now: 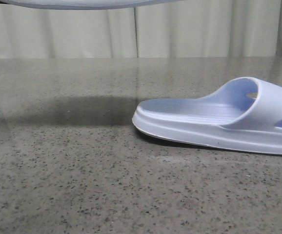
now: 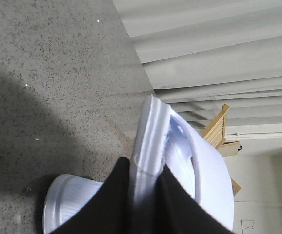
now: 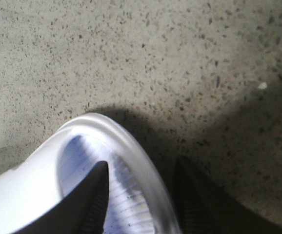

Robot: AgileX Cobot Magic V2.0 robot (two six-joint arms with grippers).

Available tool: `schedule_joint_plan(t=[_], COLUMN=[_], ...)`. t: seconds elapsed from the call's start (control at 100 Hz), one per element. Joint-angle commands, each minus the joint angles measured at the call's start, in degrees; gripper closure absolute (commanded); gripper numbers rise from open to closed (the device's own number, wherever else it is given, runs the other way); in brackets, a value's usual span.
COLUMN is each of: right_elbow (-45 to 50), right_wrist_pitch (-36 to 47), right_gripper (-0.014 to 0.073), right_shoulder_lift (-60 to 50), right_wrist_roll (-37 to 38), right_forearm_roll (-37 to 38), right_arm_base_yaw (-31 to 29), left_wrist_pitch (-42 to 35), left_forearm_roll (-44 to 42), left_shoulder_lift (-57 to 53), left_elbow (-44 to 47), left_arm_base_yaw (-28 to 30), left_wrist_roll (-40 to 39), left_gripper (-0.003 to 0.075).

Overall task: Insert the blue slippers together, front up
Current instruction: 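Grasp the heel of the other slipper with the right gripper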

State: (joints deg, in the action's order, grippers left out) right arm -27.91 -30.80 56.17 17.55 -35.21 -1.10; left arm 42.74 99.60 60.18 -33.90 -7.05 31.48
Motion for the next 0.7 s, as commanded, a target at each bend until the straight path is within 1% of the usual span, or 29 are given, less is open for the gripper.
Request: schedule_joint_plan(t=[0.0,0.08,0.15,0.2,0.32,0.41,0.69], right_elbow=[-0.9,-0.9,-0.9,-0.9,-0.9,-0.9,-0.9], right_wrist_pitch=[-1.2,-1.2,-1.2,-1.1,-0.1,0.7,5.6], right_gripper=[0.0340,0.0343,0.0383,0.0433,0.0596,0.0701,0.0701], right_shoulder_lift=[0.2,0.2,0.2,0.2,0.2,0.2,0.2], right_wrist_roll=[-1.9,-3.2,-3.7,-4.0,-4.4,-4.4,-4.4], right_forearm_roll=[-0.5,-0.5,-0.5,-0.5,-0.5,-0.5,-0.5], right_arm_base_yaw=[-0.3,-0.3,-0.3,-0.3,-0.3,-0.3,-0.3], left_wrist_pitch=[2.5,2.5,2.5,2.5,2.5,2.5,2.5], left_forearm_roll=[3.2,3.2,3.2,3.2,3.2,3.2,3.2], left_shoulder_lift=[-1.1,-1.1,-1.1,-1.1,-1.1,-1.1,-1.1], left_elbow=[-1.6,-1.6,-1.6,-1.6,-1.6,-1.6,-1.6], left_arm_base_yaw=[-0.4,-0.4,-0.4,-0.4,-0.4,-0.4,-0.4], left_wrist_roll=[0.0,0.0,0.0,0.0,0.0,0.0,0.0], left_gripper=[0.0704,0.0704,0.0704,0.0704,0.0704,0.0704,0.0704])
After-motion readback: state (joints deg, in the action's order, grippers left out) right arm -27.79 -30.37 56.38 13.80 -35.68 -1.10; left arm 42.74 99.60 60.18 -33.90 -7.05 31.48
